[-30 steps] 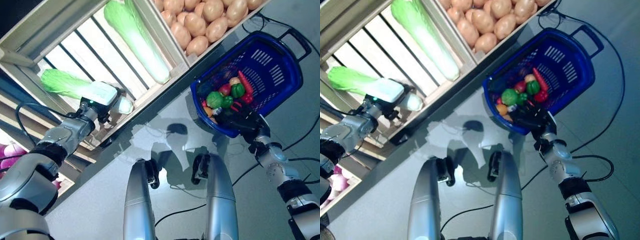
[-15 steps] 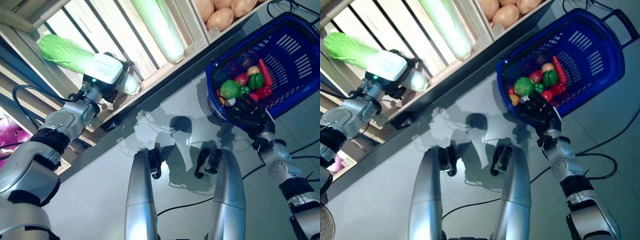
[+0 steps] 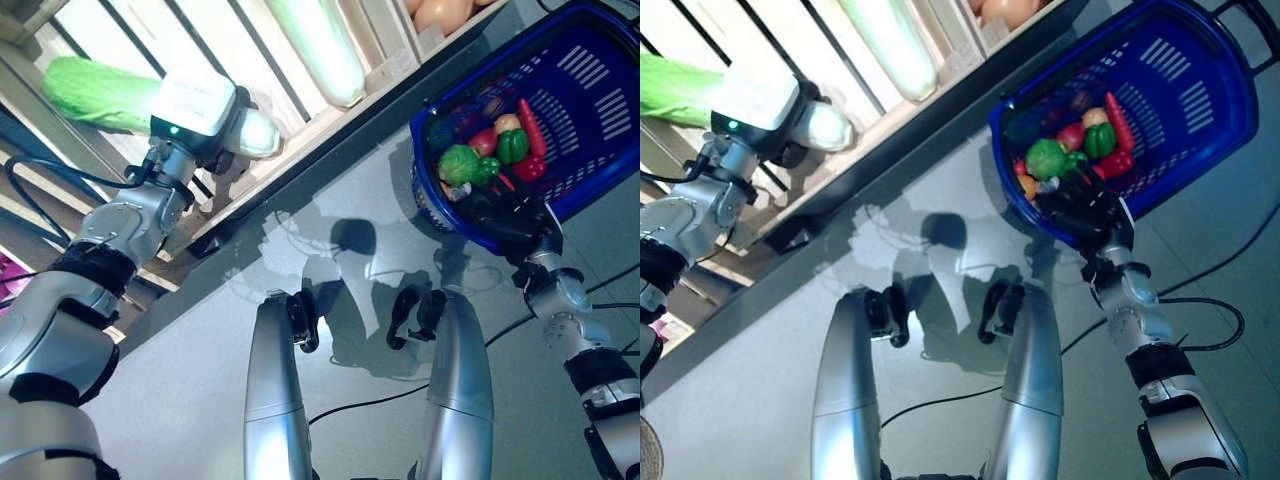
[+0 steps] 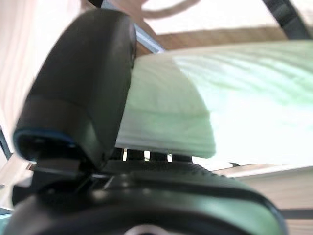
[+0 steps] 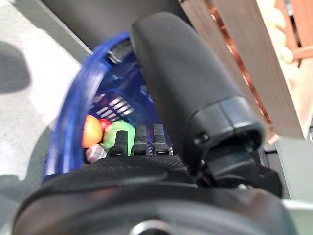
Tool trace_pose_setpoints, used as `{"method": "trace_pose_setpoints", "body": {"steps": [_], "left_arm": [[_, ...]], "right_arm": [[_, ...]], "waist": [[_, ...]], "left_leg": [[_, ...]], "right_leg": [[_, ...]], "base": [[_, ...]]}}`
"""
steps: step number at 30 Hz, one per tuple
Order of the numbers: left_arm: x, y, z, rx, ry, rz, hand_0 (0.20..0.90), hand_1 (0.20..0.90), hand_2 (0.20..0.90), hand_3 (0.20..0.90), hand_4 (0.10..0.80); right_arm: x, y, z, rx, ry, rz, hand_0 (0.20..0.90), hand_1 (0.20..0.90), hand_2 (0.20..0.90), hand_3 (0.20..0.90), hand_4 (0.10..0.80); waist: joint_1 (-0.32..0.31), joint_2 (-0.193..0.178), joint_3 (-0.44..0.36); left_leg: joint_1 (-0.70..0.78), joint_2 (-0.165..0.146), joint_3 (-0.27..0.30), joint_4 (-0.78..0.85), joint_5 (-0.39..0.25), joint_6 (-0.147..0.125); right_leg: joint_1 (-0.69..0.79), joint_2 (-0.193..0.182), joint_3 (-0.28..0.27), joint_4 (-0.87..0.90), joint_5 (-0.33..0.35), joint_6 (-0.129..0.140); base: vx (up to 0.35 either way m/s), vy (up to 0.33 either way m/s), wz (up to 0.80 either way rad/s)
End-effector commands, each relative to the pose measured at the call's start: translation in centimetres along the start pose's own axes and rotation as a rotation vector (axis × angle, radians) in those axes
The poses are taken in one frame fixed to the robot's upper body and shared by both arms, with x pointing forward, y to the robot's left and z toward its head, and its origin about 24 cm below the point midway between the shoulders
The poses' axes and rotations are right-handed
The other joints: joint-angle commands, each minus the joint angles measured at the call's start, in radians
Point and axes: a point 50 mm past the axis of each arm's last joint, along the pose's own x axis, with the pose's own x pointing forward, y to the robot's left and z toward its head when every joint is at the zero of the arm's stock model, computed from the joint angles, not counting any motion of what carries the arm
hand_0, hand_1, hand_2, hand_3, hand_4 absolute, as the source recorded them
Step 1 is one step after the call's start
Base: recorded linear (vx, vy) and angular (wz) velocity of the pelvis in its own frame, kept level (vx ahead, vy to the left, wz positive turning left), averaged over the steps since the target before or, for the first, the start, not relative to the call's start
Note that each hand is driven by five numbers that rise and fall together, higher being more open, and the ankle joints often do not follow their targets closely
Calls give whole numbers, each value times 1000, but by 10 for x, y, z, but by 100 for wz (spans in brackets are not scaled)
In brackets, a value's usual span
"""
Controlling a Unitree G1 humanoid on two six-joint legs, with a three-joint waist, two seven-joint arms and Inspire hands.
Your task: Put vegetables into the basket
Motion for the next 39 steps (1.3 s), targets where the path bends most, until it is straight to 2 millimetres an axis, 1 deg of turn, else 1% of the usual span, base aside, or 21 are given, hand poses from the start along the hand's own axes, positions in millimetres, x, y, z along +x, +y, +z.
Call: {"method": "trace_pose_setpoints", "body": {"steps": [1, 3, 7, 11, 12, 14, 15, 16, 17, 18, 20, 23, 27, 31, 34, 39], "left_arm": [[-51, -55, -29, 103, 96, -267, 300, 300, 300, 300, 400], [-51, -54, -28, 78, 93, -254, 300, 300, 300, 300, 400], [-52, -52, -25, 12, 82, -205, 300, 300, 300, 300, 400], [-55, -50, -24, -70, 92, -160, 300, 300, 300, 300, 400], [-57, -50, -22, -101, 79, -144, 300, 300, 300, 300, 400], [-58, -49, -20, -128, 60, -119, 300, 300, 300, 300, 400], [-59, -47, -18, -161, 44, -100, 300, 300, 300, 300, 400], [-61, -47, -17, -171, 41, -100, 300, 300, 300, 300, 400], [-65, -45, -14, -218, 16, -92, 300, 300, 300, 300, 400], [-65, -43, -12, -243, 9, -81, 300, 300, 300, 300, 400], [-67, -41, -9, -295, -6, -69, 300, 300, 300, 300, 400], [-66, -37, 0, -401, -13, -38, 300, 300, 300, 300, 400], [-69, -35, 13, -575, -4, 27, 300, 300, 300, 300, 400], [-76, -34, 31, -776, -27, 81, 300, 300, 300, 300, 400], [-83, -33, 44, -987, -36, 109, 300, 300, 300, 300, 400], [-93, -37, 71, -1375, -42, 76, 300, 300, 300, 300, 400]], "right_arm": [[1, -4, 42, 50, -225, -14, 900, 900, 900, 900, 800], [1, -3, 41, 50, -220, -9, 900, 900, 900, 900, 800], [1, -2, 40, 41, -211, 14, 900, 900, 900, 900, 800], [-1, 1, 32, 23, -191, 37, 900, 900, 900, 900, 800], [-2, 2, 27, 11, -178, 49, 900, 900, 900, 900, 800], [-4, 3, 24, 6, -172, 63, 900, 900, 900, 900, 800], [-6, 3, 20, 0, -161, 70, 900, 900, 900, 900, 800], [-8, 4, 17, -4, -154, 70, 900, 900, 900, 900, 800], [-14, 4, 7, -17, -130, 74, 900, 900, 900, 900, 800], [-16, 4, 4, -20, -123, 80, 900, 900, 900, 900, 800], [-21, 7, -4, -43, -107, 93, 900, 900, 900, 900, 800], [-23, 18, -10, -111, -111, 141, 900, 900, 900, 900, 800], [-27, 38, -18, -190, -114, 243, 900, 900, 900, 900, 800], [-38, 53, -33, -225, -95, 356, 900, 900, 900, 900, 800], [-47, 61, -45, -258, -68, 432, 900, 900, 900, 900, 800], [-54, 72, -64, -368, -2, 468, 900, 900, 900, 900, 800]], "waist": [[-4, -17, -28], [-4, -16, -33], [-7, -8, -44], [-13, -4, -56], [-15, -5, -64], [-16, -5, -73], [-12, -5, -82], [-15, -7, -88], [-10, -9, -110], [-7, -8, -115], [-6, -10, -134], [-2, -9, -164], [4, -10, -195], [19, -16, -217], [30, -21, -253], [47, -29, -333]], "left_leg": [[59, 13, 48, -66, -37, 39], [84, 16, 53, -83, -33, 38], [188, 22, 79, -170, -13, 31], [290, 16, 101, -251, 11, 22], [344, 9, 108, -300, 25, 18], [377, 4, 111, -330, 35, 18], [430, -4, 112, -379, 48, 16], [435, -9, 115, -379, 50, 21], [510, -25, 122, -441, 63, 27], [547, -28, 124, -474, 68, 26], [591, -38, 129, -505, 70, 35], [660, -44, 138, -555, 71, 38], [738, -49, 148, -603, 73, 38], [869, -69, 144, -729, 113, 35], [970, -83, 133, -842, 156, 35], [1149, -99, 142, -1073, 251, 23]], "right_leg": [[68, -26, 13, -101, 54, 12], [94, -21, 11, -117, 57, 11], [190, -1, 8, -183, 66, 9], [286, 12, 7, -239, 75, 8], [339, 19, 5, -277, 83, 6], [370, 21, 6, -298, 87, 4], [420, 25, 2, -338, 98, 8], [423, 19, 2, -330, 95, 4], [492, 16, -10, -378, 102, 6], [527, 19, -15, -410, 108, 12], [571, 14, -23, -438, 106, 9], [638, 11, -33, -484, 106, 10], [713, 6, -48, -527, 106, 13], [845, 20, -75, -648, 140, 26], [959, 51, -98, -782, 174, 31], [1166, 118, -142, -1064, 261, 46]], "base": [[0, 0, 0], [10, 1, -2], [26, 12, -9], [52, 3, -9], [56, -14, -7], [65, -32, -5], [67, -40, -5], [142, -51, -5], [124, -46, -3], [128, -55, -3], [63, -52, 1], [48, -65, 5], [13, -68, -1], [54, -86, 0], [111, -103, 7], [155, -89, 2]]}}
